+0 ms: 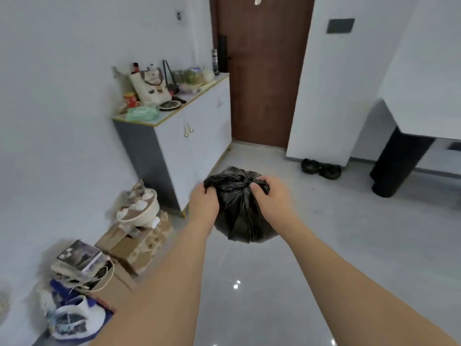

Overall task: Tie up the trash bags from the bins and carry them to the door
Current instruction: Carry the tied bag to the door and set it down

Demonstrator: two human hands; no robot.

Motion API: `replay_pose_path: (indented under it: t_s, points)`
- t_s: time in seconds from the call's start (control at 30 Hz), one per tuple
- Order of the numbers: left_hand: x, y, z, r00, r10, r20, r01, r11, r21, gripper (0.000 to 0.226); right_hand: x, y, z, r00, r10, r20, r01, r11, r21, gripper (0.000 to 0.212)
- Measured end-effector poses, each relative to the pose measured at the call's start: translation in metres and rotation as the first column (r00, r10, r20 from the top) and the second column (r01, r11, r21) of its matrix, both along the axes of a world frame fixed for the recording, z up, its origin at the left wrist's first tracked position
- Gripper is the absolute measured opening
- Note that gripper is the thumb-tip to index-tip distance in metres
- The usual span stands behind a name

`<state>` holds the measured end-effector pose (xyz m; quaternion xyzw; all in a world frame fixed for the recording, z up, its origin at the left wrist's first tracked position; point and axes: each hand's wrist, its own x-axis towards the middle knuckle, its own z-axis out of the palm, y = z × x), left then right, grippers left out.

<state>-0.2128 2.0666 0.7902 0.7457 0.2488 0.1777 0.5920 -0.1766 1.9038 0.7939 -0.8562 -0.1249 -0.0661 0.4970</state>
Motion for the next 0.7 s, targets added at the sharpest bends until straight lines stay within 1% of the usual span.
replay_pose_path:
  t_s: [0.1, 0.2, 0.27, 0.37, 0.53, 0.63, 0.7]
  points:
    - [0.033, -0.037, -0.002, 0.994, -0.110, -0.027, 0.110, 0.994, -0.023, 0.024, 0.015, -0.041, -0.002, 0.994, -0.105, -0.022, 0.104, 0.995, -0.007, 0.022]
    - [0.063, -0.064, -0.001, 0.975, -0.216, -0.047, 0.212, 0.975, -0.068, 0.026, 0.028, -0.071, 0.002, 0.984, -0.180, -0.006, 0.180, 0.983, -0.027, 0.022]
    - [0.081, -0.082, -0.001, 0.966, -0.253, -0.054, 0.247, 0.964, -0.097, 0.027, 0.038, -0.086, 0.006, 0.977, -0.213, 0.010, 0.213, 0.977, -0.029, 0.021]
    - [0.105, -0.099, -0.003, 0.960, -0.278, -0.040, 0.275, 0.959, -0.062, 0.026, 0.056, -0.104, 0.009, 0.968, -0.249, 0.027, 0.249, 0.968, -0.017, 0.020]
    - [0.151, -0.104, -0.002, 0.948, -0.312, -0.069, 0.309, 0.950, -0.043, 0.027, 0.097, -0.112, 0.008, 0.969, -0.247, 0.024, 0.247, 0.969, -0.026, 0.024]
    - [0.181, -0.095, -0.004, 0.950, -0.309, -0.055, 0.306, 0.950, -0.056, 0.025, 0.129, -0.106, 0.003, 0.979, -0.204, -0.010, 0.204, 0.979, -0.022, 0.023]
    - [0.205, -0.086, -0.008, 0.955, -0.292, -0.056, 0.290, 0.956, -0.038, 0.025, 0.159, -0.098, 0.002, 0.982, -0.186, -0.020, 0.186, 0.983, -0.007, 0.023]
